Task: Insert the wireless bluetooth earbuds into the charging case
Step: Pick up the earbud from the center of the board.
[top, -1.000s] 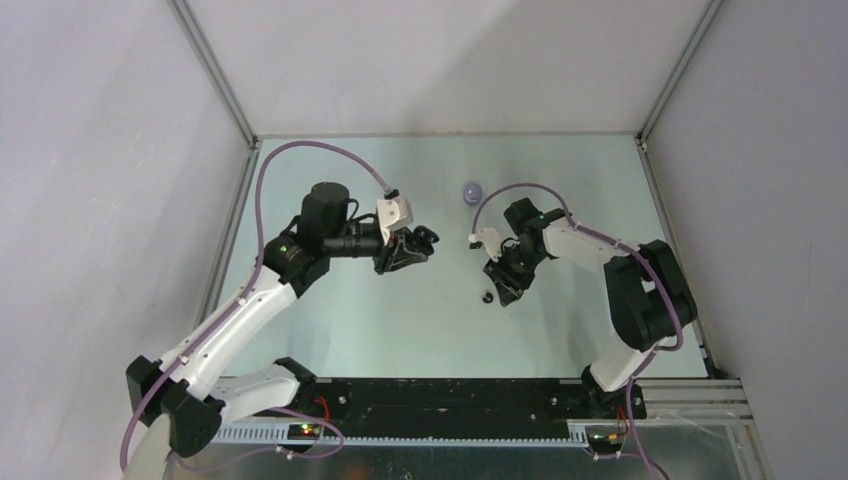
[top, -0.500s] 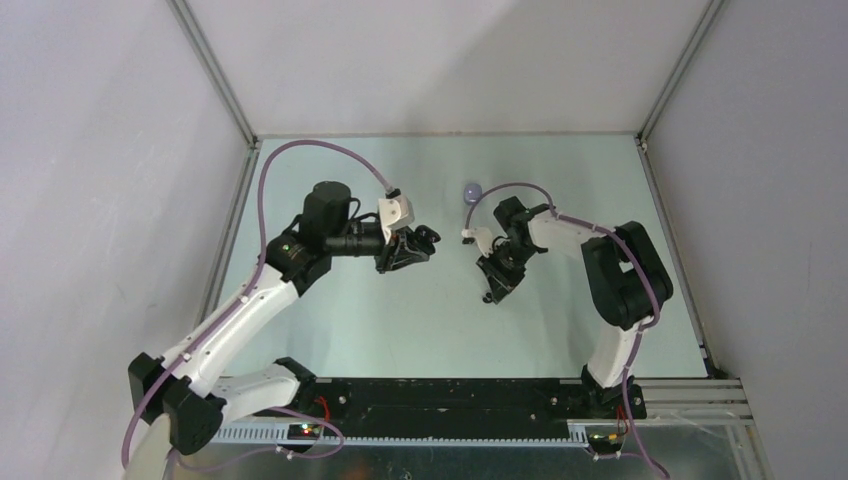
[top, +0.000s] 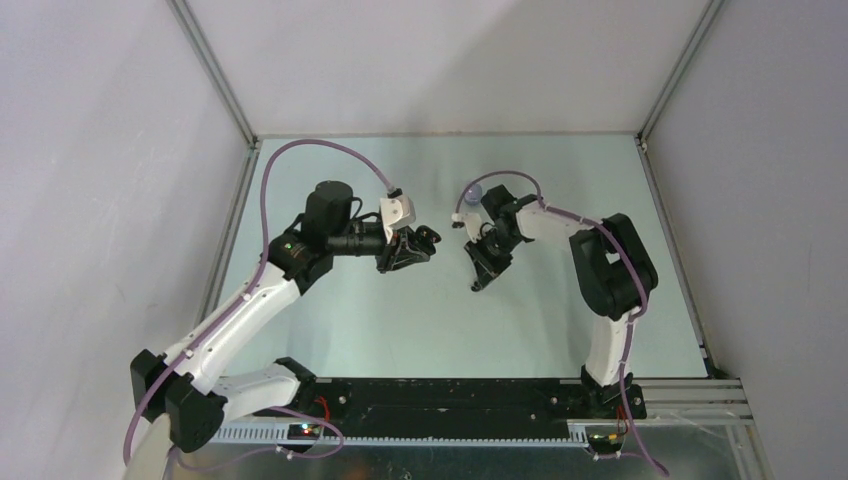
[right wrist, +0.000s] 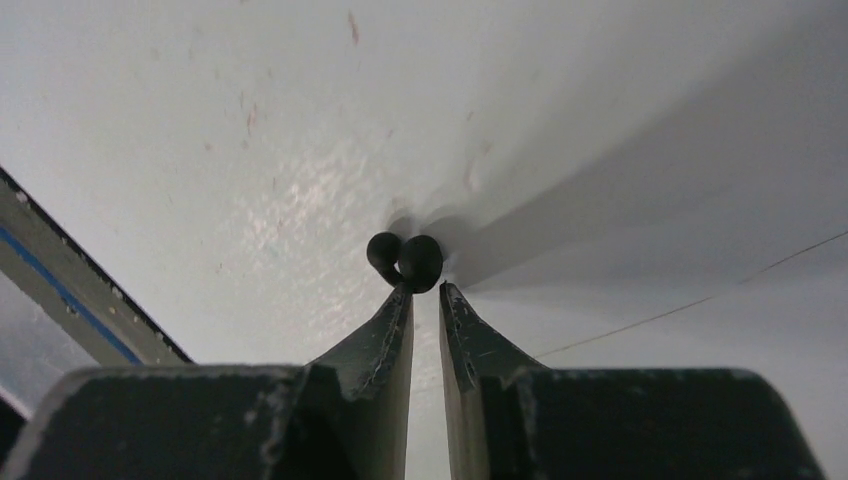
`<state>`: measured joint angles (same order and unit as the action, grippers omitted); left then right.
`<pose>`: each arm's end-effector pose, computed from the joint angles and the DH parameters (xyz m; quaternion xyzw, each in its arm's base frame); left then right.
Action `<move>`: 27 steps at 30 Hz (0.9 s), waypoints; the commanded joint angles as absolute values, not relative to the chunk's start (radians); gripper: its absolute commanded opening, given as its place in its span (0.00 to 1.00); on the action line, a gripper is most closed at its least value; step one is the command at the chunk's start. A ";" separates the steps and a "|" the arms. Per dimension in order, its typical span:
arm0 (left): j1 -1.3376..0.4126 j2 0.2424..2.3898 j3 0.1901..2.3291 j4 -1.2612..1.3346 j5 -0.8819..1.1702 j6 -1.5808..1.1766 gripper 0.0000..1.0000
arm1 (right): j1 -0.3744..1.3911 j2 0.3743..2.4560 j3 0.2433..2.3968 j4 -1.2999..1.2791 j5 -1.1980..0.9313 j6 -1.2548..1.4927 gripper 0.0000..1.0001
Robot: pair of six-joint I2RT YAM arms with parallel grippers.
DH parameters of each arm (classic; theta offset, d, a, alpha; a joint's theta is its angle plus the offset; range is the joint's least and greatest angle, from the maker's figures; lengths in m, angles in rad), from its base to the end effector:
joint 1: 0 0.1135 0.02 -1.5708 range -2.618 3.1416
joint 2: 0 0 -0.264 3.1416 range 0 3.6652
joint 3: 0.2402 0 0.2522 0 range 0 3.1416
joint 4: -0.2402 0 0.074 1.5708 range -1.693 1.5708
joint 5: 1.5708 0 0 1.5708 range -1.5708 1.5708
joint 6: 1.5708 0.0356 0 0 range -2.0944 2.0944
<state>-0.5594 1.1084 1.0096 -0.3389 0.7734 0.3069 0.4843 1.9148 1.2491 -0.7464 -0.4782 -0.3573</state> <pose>0.1919 -0.1495 0.3432 0.5117 0.6243 -0.3783 0.4531 0.3069 0.1800 0.1537 -0.4127 0.8763 0.2405 0.0619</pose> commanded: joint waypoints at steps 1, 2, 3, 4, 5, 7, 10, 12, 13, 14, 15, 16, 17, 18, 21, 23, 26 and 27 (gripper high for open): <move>-0.556 1.105 1.031 -0.317 0.798 0.315 0.06 | 0.482 1.940 1.345 -0.673 -0.464 -0.316 0.21; -0.556 1.105 1.030 -0.317 0.799 0.315 0.06 | 0.481 1.942 1.363 -0.664 -0.461 -0.315 0.21; -0.557 1.105 1.030 -0.318 0.799 0.316 0.06 | 0.481 1.945 1.369 -0.660 -0.461 -0.315 0.22; -0.557 1.105 1.030 -0.318 0.800 0.318 0.06 | 0.482 1.948 1.383 -0.650 -0.460 -0.316 0.22; -0.557 1.106 1.030 -0.319 0.800 0.319 0.06 | 0.482 1.950 1.389 -0.646 -0.459 -0.317 0.23; -0.556 1.107 1.030 -0.319 0.802 0.319 0.06 | 0.486 1.960 1.409 -0.642 -0.455 -0.319 0.25; -0.557 1.108 1.029 -0.318 0.804 0.320 0.06 | 0.489 1.971 1.423 -0.632 -0.435 -0.314 0.26; -0.556 1.106 1.029 -0.321 0.804 0.319 0.06 | 0.486 1.964 1.425 -0.642 -0.426 -0.304 0.26; -0.557 1.103 1.028 -0.321 0.805 0.320 0.06 | 0.483 1.959 1.424 -0.659 -0.429 -0.289 0.26; -0.557 1.101 1.027 -0.322 0.804 0.321 0.06 | 0.473 1.952 1.424 -0.670 -0.433 -0.279 0.26; -0.556 1.100 1.026 -0.323 0.804 0.322 0.06 | 0.464 1.948 1.421 -0.692 -0.449 -0.259 0.26; -0.556 1.099 1.025 -0.323 0.803 0.323 0.06 | 0.447 1.943 1.419 -0.706 -0.463 -0.240 0.26; -0.557 1.098 1.024 -0.325 0.804 0.325 0.06 | 0.437 1.941 1.413 -0.727 -0.480 -0.229 0.26; -0.557 1.098 1.023 -0.325 0.805 0.326 0.06 | 0.419 1.941 1.409 -0.735 -0.484 -0.208 0.26; -0.557 1.102 1.025 -0.324 0.806 0.325 0.06 | 0.388 1.943 1.381 -0.766 -0.512 -0.179 0.25; -0.557 1.102 1.028 -0.326 0.808 0.326 0.06 | 0.386 1.942 1.352 -0.765 -0.517 -0.162 0.25; -0.556 1.099 1.030 -0.327 0.809 0.325 0.06 | 0.392 1.936 1.301 -0.734 -0.531 -0.136 0.25; -0.556 1.097 1.028 -0.329 0.808 0.325 0.06 | 0.394 1.938 1.287 -0.723 -0.534 -0.131 0.25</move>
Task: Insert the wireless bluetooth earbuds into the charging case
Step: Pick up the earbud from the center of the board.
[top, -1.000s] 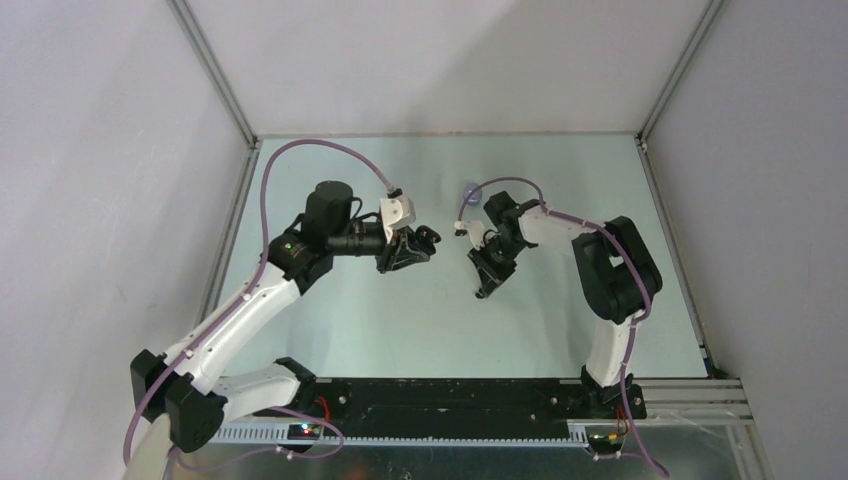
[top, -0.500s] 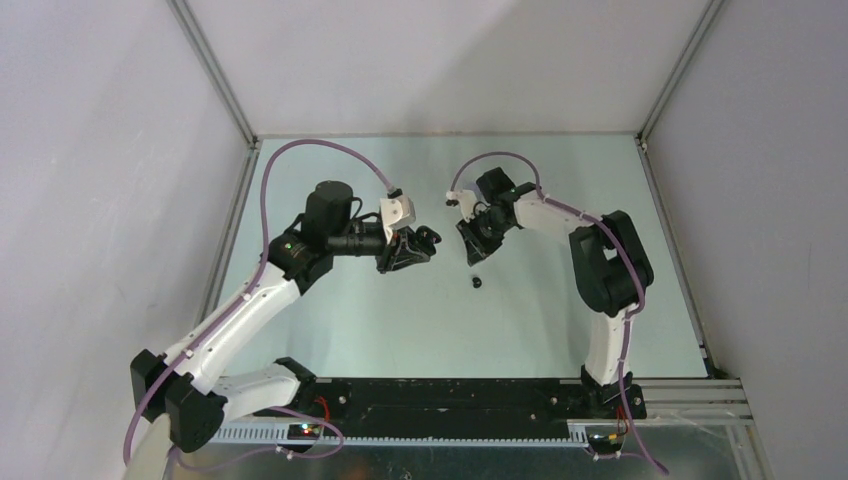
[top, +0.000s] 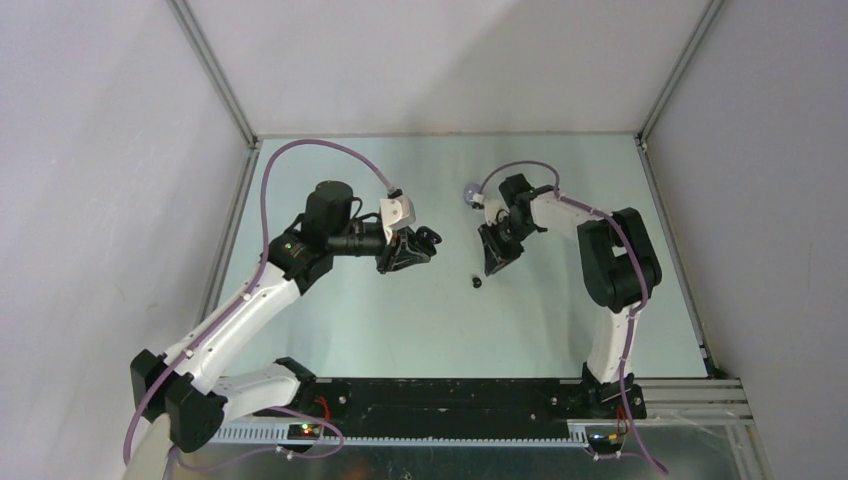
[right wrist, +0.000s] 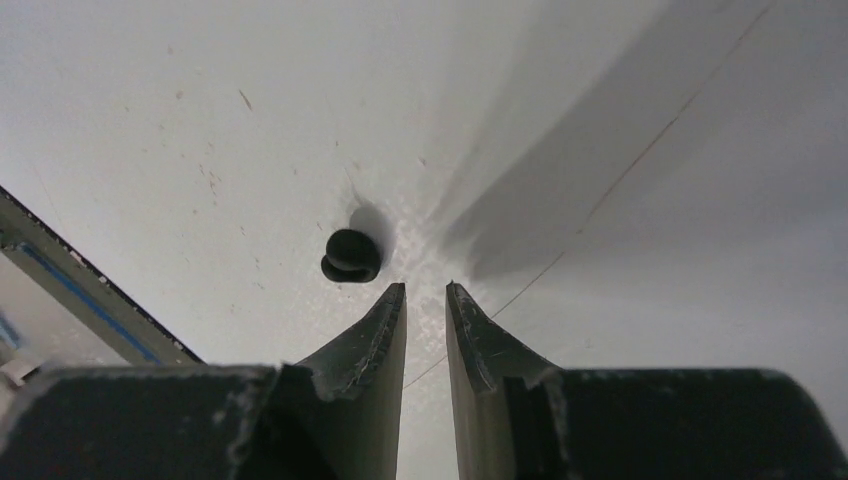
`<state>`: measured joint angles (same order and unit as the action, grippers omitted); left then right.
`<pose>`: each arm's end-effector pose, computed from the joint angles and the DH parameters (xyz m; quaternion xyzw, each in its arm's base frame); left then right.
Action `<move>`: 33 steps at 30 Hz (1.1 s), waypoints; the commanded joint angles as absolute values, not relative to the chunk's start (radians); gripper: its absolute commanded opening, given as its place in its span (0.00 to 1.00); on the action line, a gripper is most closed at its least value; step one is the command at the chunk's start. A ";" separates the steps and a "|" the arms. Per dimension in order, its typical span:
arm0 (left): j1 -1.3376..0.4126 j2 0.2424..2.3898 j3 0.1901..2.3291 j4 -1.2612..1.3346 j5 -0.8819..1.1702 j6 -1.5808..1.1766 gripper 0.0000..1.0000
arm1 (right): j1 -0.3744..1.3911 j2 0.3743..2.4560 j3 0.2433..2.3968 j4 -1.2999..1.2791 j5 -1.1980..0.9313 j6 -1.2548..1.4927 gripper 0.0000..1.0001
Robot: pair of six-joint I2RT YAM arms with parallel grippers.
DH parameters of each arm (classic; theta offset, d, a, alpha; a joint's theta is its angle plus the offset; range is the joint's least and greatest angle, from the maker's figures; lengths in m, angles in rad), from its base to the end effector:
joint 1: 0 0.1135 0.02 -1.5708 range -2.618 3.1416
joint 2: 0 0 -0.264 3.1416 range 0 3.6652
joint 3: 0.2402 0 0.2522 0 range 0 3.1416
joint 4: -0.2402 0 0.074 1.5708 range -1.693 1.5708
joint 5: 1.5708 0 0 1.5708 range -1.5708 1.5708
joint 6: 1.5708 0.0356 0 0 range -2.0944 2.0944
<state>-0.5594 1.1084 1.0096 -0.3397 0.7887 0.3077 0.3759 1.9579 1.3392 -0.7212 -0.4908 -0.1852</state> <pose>0.1914 -0.1496 0.3432 0.5144 0.6205 -0.3839 0.4506 0.3456 0.1544 0.1622 -0.2937 0.9182 0.2509 0.0883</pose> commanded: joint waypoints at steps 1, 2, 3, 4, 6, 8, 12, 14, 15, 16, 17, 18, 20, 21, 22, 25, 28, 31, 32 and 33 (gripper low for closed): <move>-0.557 1.095 1.027 -0.329 0.807 0.325 0.06 | 0.394 1.940 1.283 -0.719 -0.536 -0.122 0.25; -0.557 1.092 1.025 -0.328 0.806 0.325 0.06 | 0.391 1.945 1.277 -0.712 -0.539 -0.118 0.25; -0.556 1.091 1.022 -0.329 0.805 0.326 0.06 | 0.389 1.948 1.274 -0.709 -0.540 -0.110 0.25; -0.556 1.086 1.022 -0.329 0.802 0.327 0.06 | 0.384 1.954 1.269 -0.701 -0.542 -0.104 0.25; -0.557 1.085 1.020 -0.331 0.803 0.330 0.06 | 0.374 1.964 1.262 -0.687 -0.555 -0.091 0.25; -0.556 1.089 1.021 -0.331 0.804 0.331 0.06 | 0.367 1.975 1.257 -0.672 -0.574 -0.074 0.25; -0.556 1.099 1.027 -0.333 0.807 0.332 0.06 | 0.365 1.994 1.258 -0.651 -0.598 -0.055 0.28; -0.557 1.102 1.029 -0.335 0.808 0.332 0.05 | 0.370 1.999 1.258 -0.645 -0.594 -0.049 0.29; -0.557 1.103 1.030 -0.336 0.808 0.333 0.05 | 0.371 2.002 1.258 -0.641 -0.592 -0.048 0.29; -0.558 1.104 1.031 -0.336 0.808 0.333 0.05 | 0.373 2.004 1.258 -0.640 -0.592 -0.046 0.30; -0.556 1.105 1.032 -0.337 0.809 0.334 0.06 | 0.374 2.007 1.258 -0.635 -0.594 -0.044 0.30; -0.557 1.105 1.034 -0.338 0.809 0.334 0.06 | 0.374 2.008 1.258 -0.634 -0.595 -0.043 0.30; -0.558 1.107 1.034 -0.339 0.809 0.333 0.05 | 0.379 2.014 1.261 -0.632 -0.595 -0.041 0.29; -0.557 1.107 1.034 -0.339 0.809 0.334 0.05 | 0.381 2.017 1.263 -0.632 -0.593 -0.041 0.29; -0.557 1.107 1.035 -0.340 0.809 0.334 0.05 | 0.382 2.019 1.263 -0.633 -0.587 -0.041 0.29; -0.557 1.108 1.038 -0.343 0.814 0.334 0.05 | 0.388 2.028 1.269 -0.635 -0.582 -0.041 0.29; -0.557 1.108 1.037 -0.343 0.814 0.335 0.05 | 0.396 2.032 1.276 -0.638 -0.581 -0.043 0.28; -0.557 1.109 1.039 -0.344 0.815 0.335 0.05 | 0.403 2.037 1.281 -0.642 -0.580 -0.042 0.28; -0.557 1.110 1.040 -0.346 0.816 0.336 0.05 | 0.408 2.039 1.285 -0.644 -0.581 -0.042 0.28; -0.557 1.110 1.041 -0.346 0.818 0.336 0.05 | 0.411 2.040 1.287 -0.645 -0.582 -0.041 0.28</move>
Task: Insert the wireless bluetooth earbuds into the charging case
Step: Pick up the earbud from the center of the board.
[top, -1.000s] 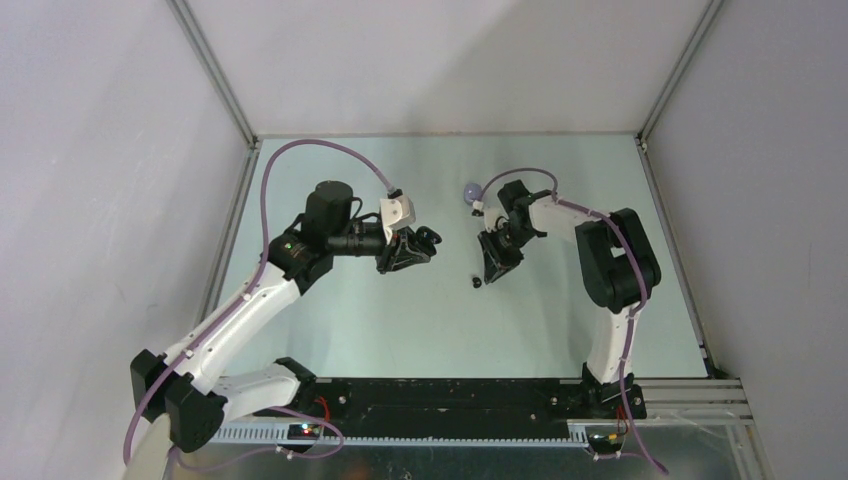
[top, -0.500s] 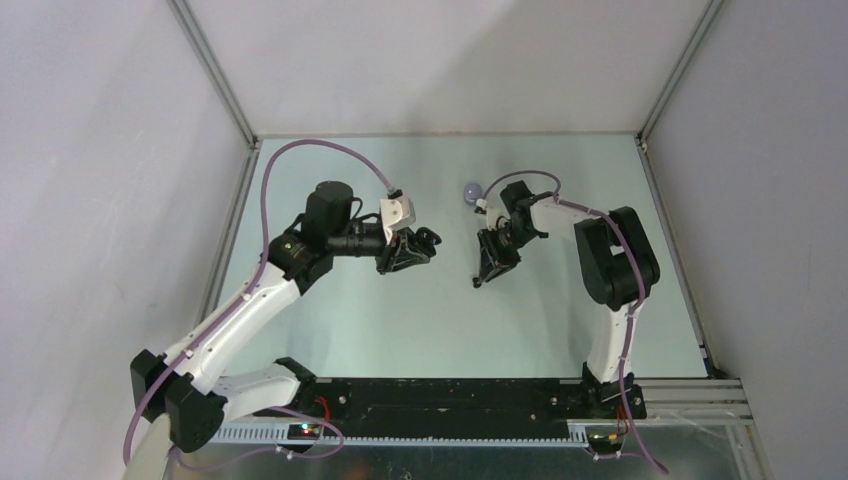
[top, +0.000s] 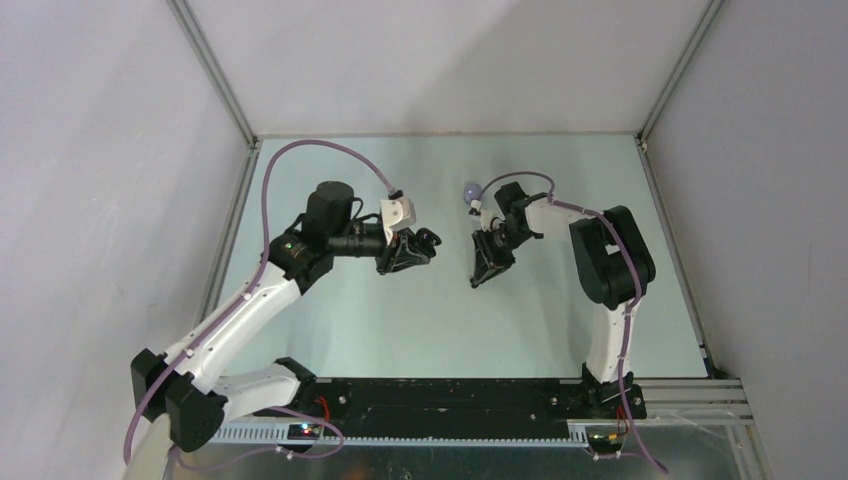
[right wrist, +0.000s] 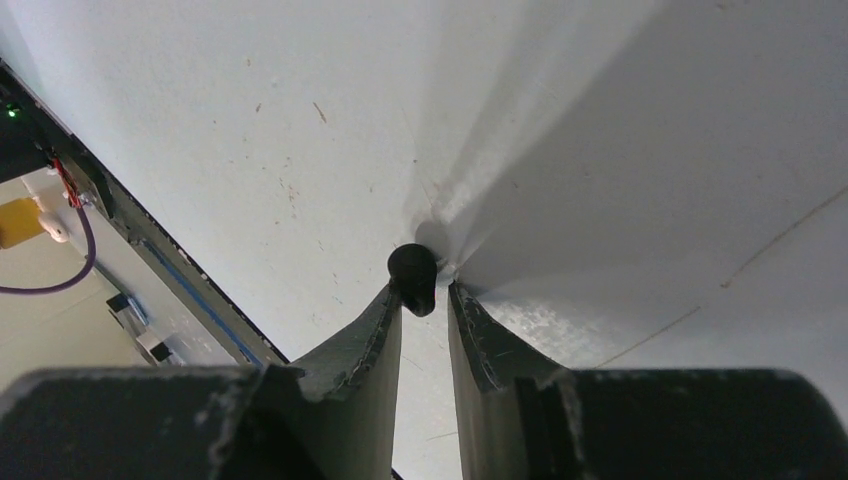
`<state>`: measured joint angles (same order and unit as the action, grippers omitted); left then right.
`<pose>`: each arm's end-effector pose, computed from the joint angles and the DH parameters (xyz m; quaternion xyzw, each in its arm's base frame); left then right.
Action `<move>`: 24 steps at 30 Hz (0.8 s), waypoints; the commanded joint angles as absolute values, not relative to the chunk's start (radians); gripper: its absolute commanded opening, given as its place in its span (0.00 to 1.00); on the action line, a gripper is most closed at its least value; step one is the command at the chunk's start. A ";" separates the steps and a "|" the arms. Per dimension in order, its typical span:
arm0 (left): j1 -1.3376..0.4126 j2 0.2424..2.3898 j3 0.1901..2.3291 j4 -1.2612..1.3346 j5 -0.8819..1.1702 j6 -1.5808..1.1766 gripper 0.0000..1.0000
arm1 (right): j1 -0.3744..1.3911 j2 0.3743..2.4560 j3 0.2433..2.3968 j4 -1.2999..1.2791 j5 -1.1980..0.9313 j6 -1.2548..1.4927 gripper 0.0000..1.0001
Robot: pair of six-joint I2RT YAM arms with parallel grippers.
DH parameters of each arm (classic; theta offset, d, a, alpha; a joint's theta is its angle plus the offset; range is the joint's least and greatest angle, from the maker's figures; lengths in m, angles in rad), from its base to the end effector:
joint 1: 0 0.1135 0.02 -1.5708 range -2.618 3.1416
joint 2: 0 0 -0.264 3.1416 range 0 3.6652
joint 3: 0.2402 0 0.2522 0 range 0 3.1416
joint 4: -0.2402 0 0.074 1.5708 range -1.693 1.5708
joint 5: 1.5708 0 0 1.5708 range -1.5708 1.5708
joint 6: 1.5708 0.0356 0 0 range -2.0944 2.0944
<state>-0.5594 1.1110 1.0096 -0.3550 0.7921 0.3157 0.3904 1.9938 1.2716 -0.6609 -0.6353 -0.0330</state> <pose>0.1912 -0.1496 0.3413 0.5166 0.6228 -0.3843 0.4445 0.3350 0.1607 0.1365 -0.2273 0.9185 0.3218 0.0323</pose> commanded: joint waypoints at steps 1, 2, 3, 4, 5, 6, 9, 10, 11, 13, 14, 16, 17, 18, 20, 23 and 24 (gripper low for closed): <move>-0.556 1.111 1.041 -0.345 0.818 0.335 0.05 | 0.415 2.040 1.290 -0.648 -0.584 -0.041 0.27; -0.556 1.111 1.042 -0.346 0.818 0.336 0.05 | 0.416 2.041 1.290 -0.647 -0.584 -0.041 0.27; -0.557 1.112 1.043 -0.347 0.819 0.337 0.05 | 0.419 2.040 1.292 -0.649 -0.585 -0.040 0.25; -0.556 1.112 1.043 -0.348 0.819 0.336 0.05 | 0.418 2.040 1.292 -0.648 -0.586 -0.040 0.23; -0.557 1.110 1.043 -0.349 0.819 0.337 0.05 | 0.416 2.037 1.292 -0.648 -0.591 -0.040 0.21; -0.557 1.110 1.043 -0.349 0.819 0.337 0.05 | 0.415 2.034 1.293 -0.647 -0.595 -0.040 0.19; -0.557 1.111 1.043 -0.350 0.820 0.337 0.05 | 0.405 2.012 1.292 -0.646 -0.614 -0.042 0.13; -0.557 1.111 1.043 -0.350 0.821 0.337 0.05 | 0.401 2.005 1.292 -0.646 -0.627 -0.046 0.09; -0.557 1.112 1.043 -0.349 0.822 0.337 0.05 | 0.396 1.990 1.292 -0.646 -0.635 -0.047 0.08; -0.557 1.110 1.041 -0.349 0.821 0.338 0.05 | 0.389 1.964 1.293 -0.649 -0.671 -0.063 0.05; -0.556 1.108 1.040 -0.347 0.823 0.338 0.05 | 0.388 1.943 1.296 -0.660 -0.693 -0.069 0.05; -0.556 1.105 1.037 -0.347 0.823 0.338 0.05 | 0.391 1.909 1.299 -0.671 -0.712 -0.086 0.10; -0.556 1.104 1.036 -0.346 0.823 0.338 0.05 | 0.393 1.900 1.300 -0.674 -0.710 -0.095 0.11; -0.555 1.103 1.036 -0.343 0.823 0.337 0.05 | 0.397 1.887 1.301 -0.677 -0.701 -0.098 0.13; -0.557 1.102 1.035 -0.342 0.825 0.334 0.05 | 0.403 1.881 1.300 -0.678 -0.685 -0.105 0.13; -0.557 1.099 1.034 -0.338 0.828 0.329 0.05 | 0.408 1.892 1.300 -0.675 -0.670 -0.106 0.12; -0.557 1.095 1.034 -0.338 0.828 0.328 0.05 | 0.410 1.896 1.301 -0.672 -0.663 -0.105 0.11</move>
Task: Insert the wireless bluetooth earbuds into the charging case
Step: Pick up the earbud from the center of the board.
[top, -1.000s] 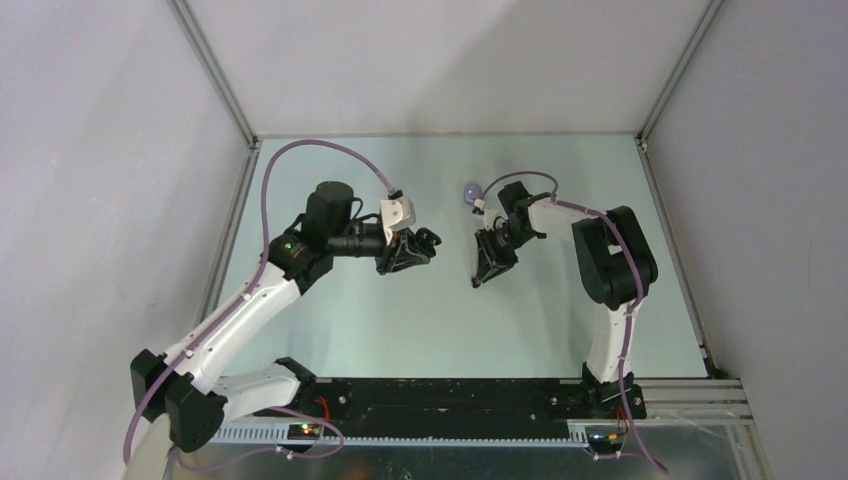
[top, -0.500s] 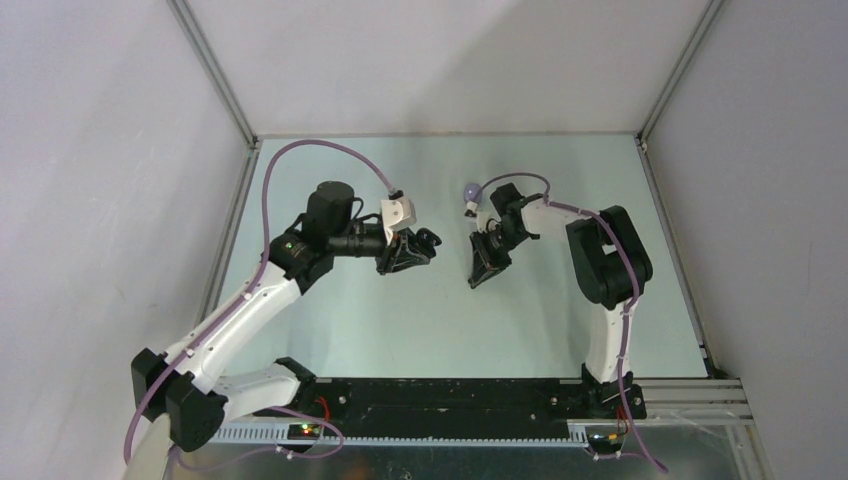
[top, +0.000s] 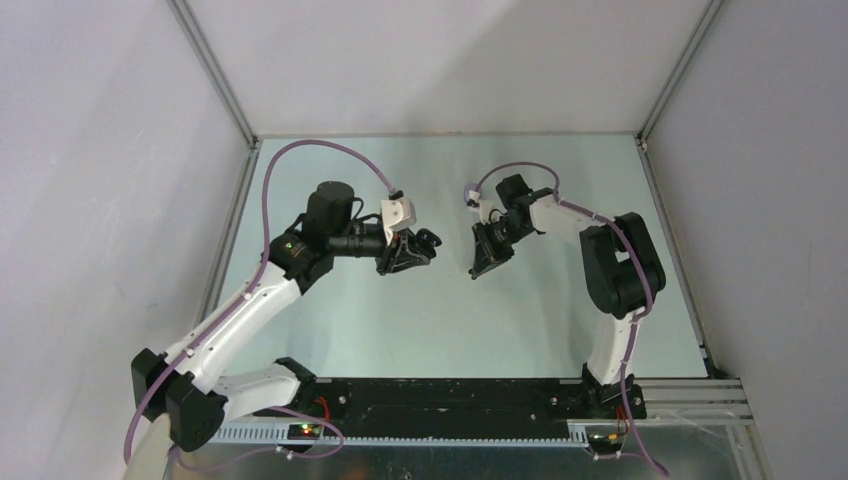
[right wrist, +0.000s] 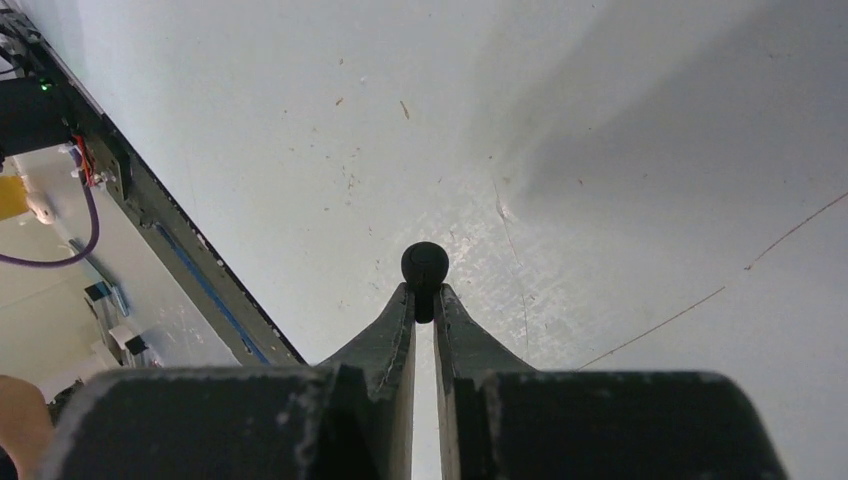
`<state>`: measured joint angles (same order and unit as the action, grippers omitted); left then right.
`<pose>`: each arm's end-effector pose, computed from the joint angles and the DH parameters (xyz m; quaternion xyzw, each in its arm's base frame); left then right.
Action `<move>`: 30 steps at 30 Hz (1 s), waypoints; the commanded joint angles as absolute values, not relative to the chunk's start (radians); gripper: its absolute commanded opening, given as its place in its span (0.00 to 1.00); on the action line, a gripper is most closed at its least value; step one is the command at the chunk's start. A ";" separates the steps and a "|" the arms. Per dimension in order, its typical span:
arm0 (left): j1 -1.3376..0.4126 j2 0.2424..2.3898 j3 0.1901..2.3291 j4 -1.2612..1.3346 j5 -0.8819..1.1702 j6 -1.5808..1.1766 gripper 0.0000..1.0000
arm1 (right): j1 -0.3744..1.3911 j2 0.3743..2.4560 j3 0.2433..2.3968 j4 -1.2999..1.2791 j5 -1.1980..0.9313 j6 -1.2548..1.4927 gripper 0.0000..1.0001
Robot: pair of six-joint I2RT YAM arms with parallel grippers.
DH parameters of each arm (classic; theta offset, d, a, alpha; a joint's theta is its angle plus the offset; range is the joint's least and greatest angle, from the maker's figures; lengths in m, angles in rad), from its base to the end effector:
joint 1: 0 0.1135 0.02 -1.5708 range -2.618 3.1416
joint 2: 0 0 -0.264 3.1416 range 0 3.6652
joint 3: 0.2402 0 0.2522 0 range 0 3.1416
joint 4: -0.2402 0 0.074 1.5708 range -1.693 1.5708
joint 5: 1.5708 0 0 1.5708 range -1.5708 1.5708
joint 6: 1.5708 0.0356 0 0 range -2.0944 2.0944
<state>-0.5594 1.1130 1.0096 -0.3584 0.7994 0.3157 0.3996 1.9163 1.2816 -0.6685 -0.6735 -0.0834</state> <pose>0.1913 -0.1499 0.3407 0.5174 0.6226 -0.3873 0.4412 0.3314 0.1641 0.1668 -0.2665 0.8977 0.3432 0.0728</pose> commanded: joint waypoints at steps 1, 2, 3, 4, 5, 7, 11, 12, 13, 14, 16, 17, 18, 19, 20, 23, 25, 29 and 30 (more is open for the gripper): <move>-0.556 1.091 1.029 -0.338 0.827 0.327 0.05 | 0.410 1.895 1.300 -0.670 -0.655 -0.107 0.09; -0.557 1.089 1.025 -0.336 0.826 0.328 0.05 | 0.410 1.890 1.302 -0.673 -0.651 -0.110 0.09; -0.557 1.086 1.018 -0.333 0.823 0.331 0.06 | 0.406 1.873 1.308 -0.679 -0.647 -0.118 0.08; -0.557 1.086 1.013 -0.331 0.821 0.333 0.06 | 0.402 1.861 1.312 -0.683 -0.646 -0.123 0.07; -0.557 1.086 1.002 -0.326 0.822 0.338 0.06 | 0.391 1.829 1.315 -0.688 -0.646 -0.136 0.06; -0.560 1.089 0.991 -0.323 0.825 0.342 0.06 | 0.369 1.761 1.319 -0.689 -0.649 -0.158 0.05; -0.582 1.105 1.005 -0.350 0.829 0.361 0.07 | 0.327 1.572 1.333 -0.682 -0.637 -0.231 0.05; -0.587 1.108 1.013 -0.357 0.834 0.365 0.08 | 0.325 1.535 1.337 -0.677 -0.630 -0.257 0.05; -0.597 1.114 1.017 -0.369 0.838 0.370 0.08 | 0.328 1.465 1.342 -0.667 -0.620 -0.270 0.06; -0.600 1.117 1.023 -0.372 0.842 0.370 0.09 | 0.332 1.430 1.346 -0.662 -0.615 -0.293 0.06; -0.610 1.126 1.030 -0.383 0.865 0.375 0.09 | 0.359 1.335 1.361 -0.649 -0.595 -0.326 0.08; -0.616 1.130 1.032 -0.392 0.874 0.385 0.09 | 0.387 1.284 1.374 -0.639 -0.573 -0.332 0.10; -0.618 1.133 1.035 -0.398 0.901 0.393 0.09 | 0.404 1.263 1.380 -0.635 -0.562 -0.345 0.10; -0.620 1.133 1.035 -0.403 0.914 0.403 0.09 | 0.440 1.223 1.393 -0.627 -0.547 -0.352 0.12; -0.621 1.133 1.035 -0.406 0.940 0.406 0.09 | 0.457 1.208 1.398 -0.622 -0.541 -0.365 0.12; -0.623 1.133 1.033 -0.416 0.978 0.413 0.09 | 0.541 1.164 1.435 -0.619 -0.528 -0.381 0.13; -0.623 1.131 1.031 -0.419 0.997 0.417 0.09 | 0.576 1.158 1.462 -0.631 -0.550 -0.379 0.12; -0.623 1.133 1.028 -0.436 1.052 0.442 0.09 | 0.652 1.145 1.469 -0.644 -0.557 -0.404 0.12; -0.622 1.133 1.029 -0.443 1.067 0.447 0.09 | 0.677 1.143 1.464 -0.653 -0.558 -0.410 0.11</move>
